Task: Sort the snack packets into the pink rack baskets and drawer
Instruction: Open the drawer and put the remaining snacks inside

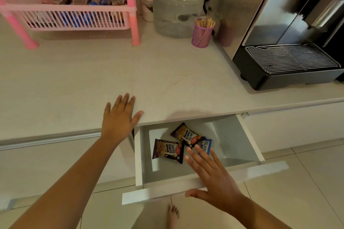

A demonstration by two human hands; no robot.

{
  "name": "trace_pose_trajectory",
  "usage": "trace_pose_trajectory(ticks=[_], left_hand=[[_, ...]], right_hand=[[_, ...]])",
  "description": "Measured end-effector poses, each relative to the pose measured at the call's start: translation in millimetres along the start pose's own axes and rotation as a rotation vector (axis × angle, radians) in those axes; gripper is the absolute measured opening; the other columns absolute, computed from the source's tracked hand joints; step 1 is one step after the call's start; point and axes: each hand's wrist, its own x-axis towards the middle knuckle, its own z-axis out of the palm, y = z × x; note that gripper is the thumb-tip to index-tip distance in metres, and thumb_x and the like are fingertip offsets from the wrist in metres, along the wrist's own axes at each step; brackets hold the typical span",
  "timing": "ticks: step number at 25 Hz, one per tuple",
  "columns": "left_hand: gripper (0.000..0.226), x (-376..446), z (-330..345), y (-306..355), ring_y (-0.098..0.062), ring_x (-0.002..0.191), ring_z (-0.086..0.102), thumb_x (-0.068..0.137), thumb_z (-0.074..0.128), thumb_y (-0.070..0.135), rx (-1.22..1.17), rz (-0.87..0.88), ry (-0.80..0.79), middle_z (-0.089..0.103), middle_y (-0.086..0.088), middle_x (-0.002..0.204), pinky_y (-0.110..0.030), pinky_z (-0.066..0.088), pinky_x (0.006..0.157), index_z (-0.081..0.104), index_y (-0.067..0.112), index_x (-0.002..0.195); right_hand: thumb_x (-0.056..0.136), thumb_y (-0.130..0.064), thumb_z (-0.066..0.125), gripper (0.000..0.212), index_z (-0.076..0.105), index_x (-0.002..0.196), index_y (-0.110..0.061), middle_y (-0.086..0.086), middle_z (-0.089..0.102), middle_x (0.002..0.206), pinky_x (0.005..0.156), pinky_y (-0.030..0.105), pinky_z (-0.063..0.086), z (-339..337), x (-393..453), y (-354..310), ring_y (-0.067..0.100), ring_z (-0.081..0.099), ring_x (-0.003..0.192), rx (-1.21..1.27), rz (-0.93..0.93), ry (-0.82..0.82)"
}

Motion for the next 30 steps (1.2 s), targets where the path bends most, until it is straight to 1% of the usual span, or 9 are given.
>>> trace_pose_trajectory(ticks=[4,7,9,13,15,17,21,25,30], left_hand=[[0.090,-16,0,-6,-0.020,0.145,0.002,0.074,-0.012,0.075,0.003,0.072,-0.032,0.006,0.000,0.158,-0.049,0.007,0.116,0.007,0.026,0.146],[0.105,-18,0,-9,-0.020,0.145,-0.003,0.059,-0.027,0.079,0.007,0.099,-0.072,0.001,0.001,0.158,-0.048,0.002,0.116,0.001,0.028,0.146],[0.108,-18,1,-9,-0.020,0.145,-0.005,0.055,-0.028,0.081,0.003,0.105,-0.089,-0.002,0.001,0.158,-0.048,0.001,0.116,-0.001,0.029,0.146],[0.110,-17,2,-11,-0.020,0.145,-0.008,0.053,-0.029,0.082,-0.013,0.113,-0.108,-0.005,0.002,0.158,-0.048,-0.002,0.116,-0.002,0.030,0.146],[0.109,-17,2,-11,-0.020,0.145,-0.009,0.053,-0.028,0.082,-0.019,0.113,-0.109,-0.006,0.002,0.157,-0.048,-0.002,0.116,-0.003,0.030,0.145],[0.109,-18,2,-10,-0.020,0.145,-0.009,0.053,-0.028,0.082,-0.029,0.110,-0.103,-0.006,0.002,0.157,-0.048,-0.003,0.116,-0.003,0.030,0.145],[0.111,-20,0,-8,-0.018,0.145,-0.008,0.052,-0.030,0.081,-0.025,0.094,-0.096,-0.005,0.003,0.158,-0.047,-0.002,0.116,-0.001,0.030,0.146],[0.112,-22,-3,-6,-0.018,0.145,-0.006,0.052,-0.028,0.082,-0.020,0.093,-0.077,-0.002,0.004,0.158,-0.045,-0.001,0.117,0.003,0.030,0.146],[0.110,-23,-3,-5,-0.019,0.145,-0.005,0.055,-0.022,0.085,-0.051,0.092,-0.059,0.001,0.003,0.157,-0.046,0.000,0.116,0.007,0.029,0.146]], right_hand=[[0.080,-0.075,0.029,0.090,0.005,0.147,-0.020,0.001,0.018,0.154,0.107,0.045,0.018,-1,17,6,0.013,-0.008,0.145,0.015,0.049,0.043],[0.077,-0.077,0.032,0.092,-0.008,0.144,-0.028,0.000,0.009,0.155,0.111,0.044,0.004,-3,34,11,0.009,-0.017,0.142,0.073,0.088,0.052],[0.074,-0.079,0.032,0.095,-0.011,0.143,-0.030,0.000,0.004,0.156,0.112,0.045,-0.006,-6,47,17,0.013,-0.017,0.142,0.057,0.106,0.060],[0.063,-0.087,0.032,0.107,-0.011,0.145,-0.032,0.004,-0.001,0.156,0.115,0.059,-0.001,-23,78,29,0.031,-0.004,0.145,-0.078,0.124,0.046],[0.061,-0.087,0.034,0.109,-0.023,0.140,-0.039,0.001,-0.016,0.155,0.113,0.056,-0.008,-26,94,38,0.029,-0.015,0.143,-0.066,0.105,0.031],[0.062,-0.086,0.038,0.109,-0.029,0.136,-0.042,-0.002,-0.023,0.152,0.113,0.053,-0.013,-23,108,44,0.025,-0.022,0.141,-0.023,0.110,0.036],[0.066,-0.082,0.041,0.105,-0.019,0.140,-0.037,-0.004,-0.015,0.154,0.115,0.049,-0.008,-14,123,50,0.020,-0.012,0.145,0.054,0.177,0.068],[0.070,-0.079,0.041,0.094,0.016,0.146,-0.031,-0.004,0.014,0.157,0.117,0.044,0.000,-5,130,49,0.017,0.009,0.146,0.074,0.250,0.156],[0.072,-0.068,0.054,0.075,0.047,0.133,-0.024,0.002,0.047,0.143,0.112,0.048,0.022,-1,135,41,0.023,0.039,0.135,0.035,0.319,0.283]])
